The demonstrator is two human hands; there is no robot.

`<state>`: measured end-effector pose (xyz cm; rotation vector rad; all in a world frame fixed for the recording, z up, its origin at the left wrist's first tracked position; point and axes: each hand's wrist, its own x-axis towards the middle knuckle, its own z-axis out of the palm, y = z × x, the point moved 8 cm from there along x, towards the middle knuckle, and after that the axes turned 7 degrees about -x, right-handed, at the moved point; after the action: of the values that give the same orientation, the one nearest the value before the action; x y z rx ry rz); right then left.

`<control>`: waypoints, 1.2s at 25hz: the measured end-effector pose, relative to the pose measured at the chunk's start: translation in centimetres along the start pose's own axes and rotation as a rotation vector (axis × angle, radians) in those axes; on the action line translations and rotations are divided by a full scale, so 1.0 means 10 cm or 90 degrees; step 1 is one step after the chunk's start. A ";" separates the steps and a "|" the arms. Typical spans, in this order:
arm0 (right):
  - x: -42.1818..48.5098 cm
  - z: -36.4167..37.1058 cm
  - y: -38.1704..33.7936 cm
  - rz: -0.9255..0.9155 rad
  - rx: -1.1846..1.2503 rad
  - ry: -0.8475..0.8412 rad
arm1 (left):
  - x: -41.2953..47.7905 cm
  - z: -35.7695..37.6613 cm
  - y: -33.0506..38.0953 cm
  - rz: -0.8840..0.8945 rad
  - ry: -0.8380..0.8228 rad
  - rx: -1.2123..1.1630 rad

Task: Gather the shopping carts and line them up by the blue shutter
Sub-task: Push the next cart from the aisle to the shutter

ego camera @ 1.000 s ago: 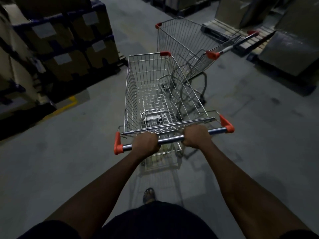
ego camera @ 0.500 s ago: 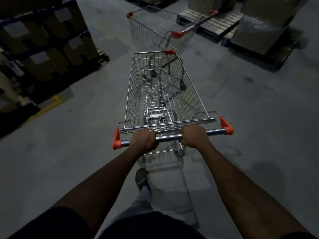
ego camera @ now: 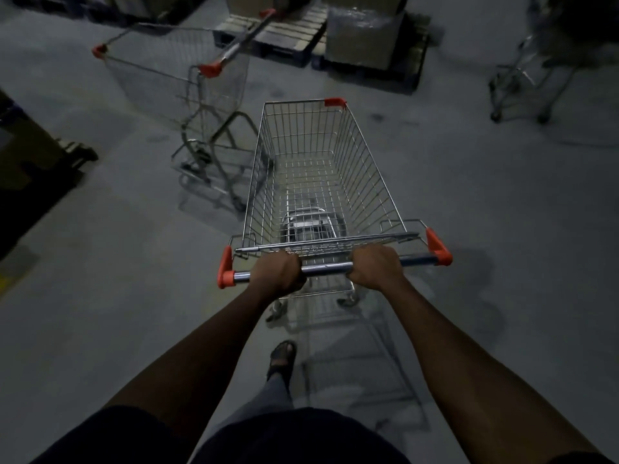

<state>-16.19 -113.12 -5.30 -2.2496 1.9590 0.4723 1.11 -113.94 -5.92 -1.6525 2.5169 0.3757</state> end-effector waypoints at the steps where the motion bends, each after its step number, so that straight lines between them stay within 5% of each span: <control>1: -0.03 0.01 0.14 0.030 0.011 -0.006 | 0.11 -0.02 0.12 0.029 -0.003 0.008; 18: -0.70 0.42 1.50 0.483 0.151 -0.056 | 1.41 -0.10 1.72 0.453 -0.058 0.103; 30: -1.43 0.76 2.53 0.630 0.209 -0.039 | 1.81 0.11 3.30 0.644 -0.077 0.160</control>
<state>-43.78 -101.30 -5.17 -0.9500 2.7422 0.2463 -36.36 -117.26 -6.17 -0.1687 2.9307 0.1908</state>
